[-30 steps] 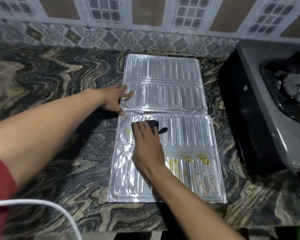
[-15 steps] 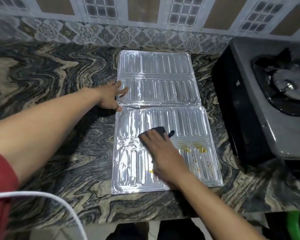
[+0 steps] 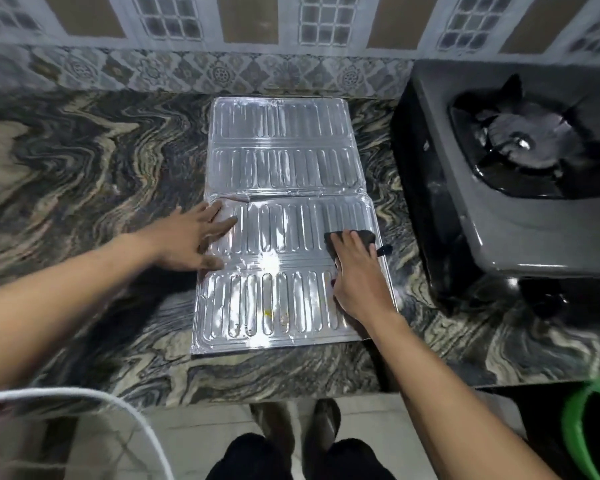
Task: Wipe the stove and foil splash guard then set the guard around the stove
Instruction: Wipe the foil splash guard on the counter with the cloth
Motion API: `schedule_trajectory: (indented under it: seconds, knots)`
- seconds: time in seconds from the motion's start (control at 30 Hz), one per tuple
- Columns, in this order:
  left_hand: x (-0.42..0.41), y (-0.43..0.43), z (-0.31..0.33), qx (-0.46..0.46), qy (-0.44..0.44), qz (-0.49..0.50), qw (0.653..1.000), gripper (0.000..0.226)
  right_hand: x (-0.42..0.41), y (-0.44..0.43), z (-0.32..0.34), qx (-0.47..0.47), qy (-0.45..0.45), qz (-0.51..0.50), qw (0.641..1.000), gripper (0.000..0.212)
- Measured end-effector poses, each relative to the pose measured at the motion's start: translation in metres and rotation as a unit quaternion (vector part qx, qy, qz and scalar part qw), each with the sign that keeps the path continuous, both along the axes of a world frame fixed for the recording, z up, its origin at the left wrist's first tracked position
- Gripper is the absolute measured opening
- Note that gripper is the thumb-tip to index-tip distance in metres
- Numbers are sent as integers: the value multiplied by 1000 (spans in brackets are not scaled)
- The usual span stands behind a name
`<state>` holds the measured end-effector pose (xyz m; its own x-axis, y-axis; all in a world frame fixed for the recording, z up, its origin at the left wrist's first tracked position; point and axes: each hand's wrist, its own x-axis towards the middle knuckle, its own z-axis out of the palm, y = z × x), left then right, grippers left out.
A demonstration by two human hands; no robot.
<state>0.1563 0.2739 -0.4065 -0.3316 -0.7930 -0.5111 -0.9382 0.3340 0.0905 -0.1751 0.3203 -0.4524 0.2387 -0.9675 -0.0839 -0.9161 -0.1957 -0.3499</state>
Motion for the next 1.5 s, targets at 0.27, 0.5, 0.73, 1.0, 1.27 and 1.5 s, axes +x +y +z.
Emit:
schedule_trajectory:
  seconds: [0.27,0.5,0.73,1.0,1.27,1.5]
  knots:
    - [-5,-1,-1,13,-45,17,999,102,-5,52,4,-13,10,-105,994,74]
    - [-3,-3,-3,0,-41,2,999,102,108,81,9,2,25,105,994,93]
    - [-1,-2,-7,13,-28,7,999,101,156,128,4,-5,8,263,965,75]
    - [-9,1,-2,18,-25,23,999,102,78,119,4,5,-32,155,987,54]
    - [-20,2,3,25,-42,54,997,103,-23,87,7,13,-5,30,999,52]
    - [-45,12,14,-15,-96,81,992,90,-60,78,20,54,-58,-10,997,52]
